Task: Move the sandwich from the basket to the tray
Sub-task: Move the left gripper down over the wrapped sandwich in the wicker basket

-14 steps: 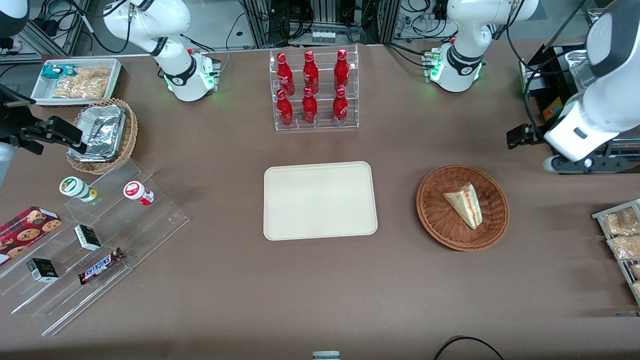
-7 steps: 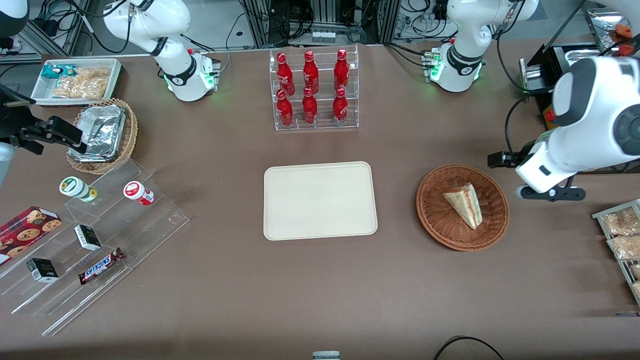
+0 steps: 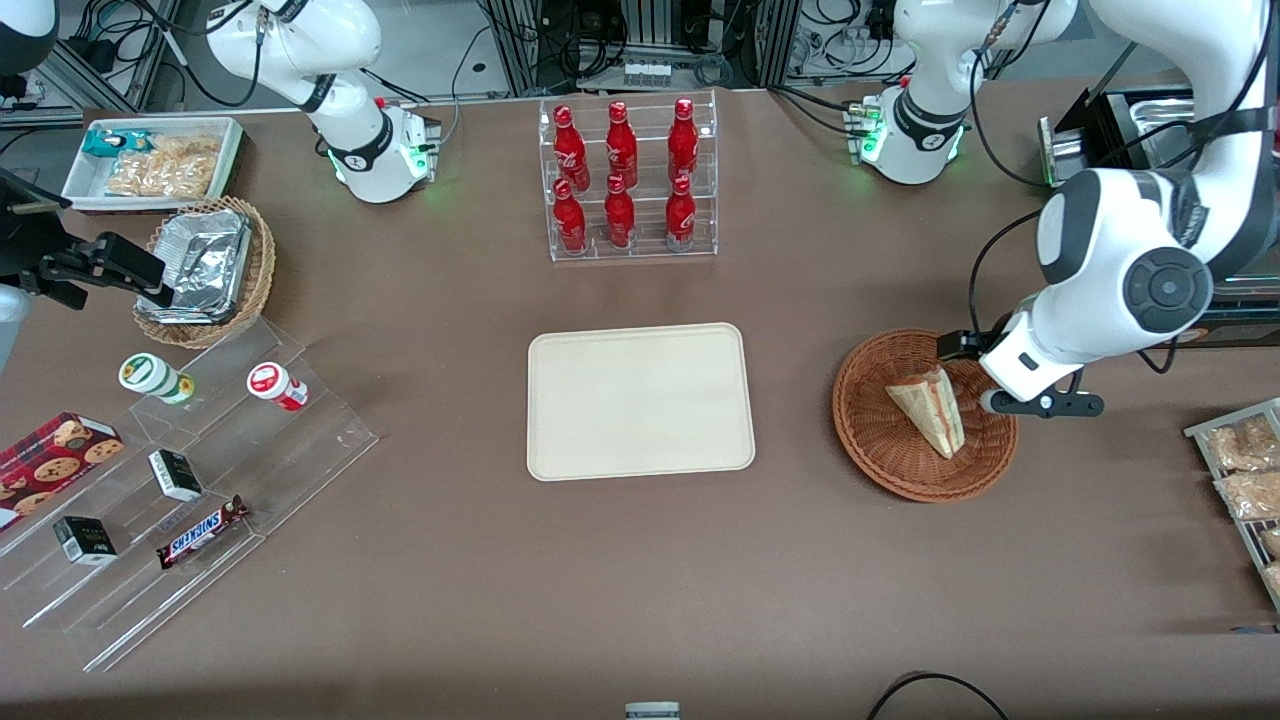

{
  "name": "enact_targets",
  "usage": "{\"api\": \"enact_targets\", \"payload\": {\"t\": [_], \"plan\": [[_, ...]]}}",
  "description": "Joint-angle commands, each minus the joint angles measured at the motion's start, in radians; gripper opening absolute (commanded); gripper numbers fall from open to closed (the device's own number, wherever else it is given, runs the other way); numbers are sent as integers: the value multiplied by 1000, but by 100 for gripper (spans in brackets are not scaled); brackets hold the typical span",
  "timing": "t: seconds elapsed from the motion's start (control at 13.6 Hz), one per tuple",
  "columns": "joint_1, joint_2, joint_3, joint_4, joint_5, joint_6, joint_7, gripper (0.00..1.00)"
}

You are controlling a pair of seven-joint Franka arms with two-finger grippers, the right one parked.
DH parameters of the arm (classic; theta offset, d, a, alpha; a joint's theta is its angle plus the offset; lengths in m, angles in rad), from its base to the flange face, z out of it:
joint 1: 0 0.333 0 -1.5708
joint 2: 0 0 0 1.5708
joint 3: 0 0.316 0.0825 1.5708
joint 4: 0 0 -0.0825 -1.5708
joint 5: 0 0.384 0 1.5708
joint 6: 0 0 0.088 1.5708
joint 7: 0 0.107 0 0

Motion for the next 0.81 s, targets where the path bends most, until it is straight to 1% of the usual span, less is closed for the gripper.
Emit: {"api": "enact_targets", "payload": {"t": [0.0, 0.15, 0.22, 0.59, 0.74], "plan": [[-5, -59, -1, -121, -3, 133, -176, 100], [-16, -87, 0, -219, -3, 274, -287, 100], [-16, -86, 0, -241, -3, 330, -339, 100], [-17, -38, 0, -239, -8, 362, -595, 100], [-19, -15, 0, -241, -8, 402, -683, 100]]}}
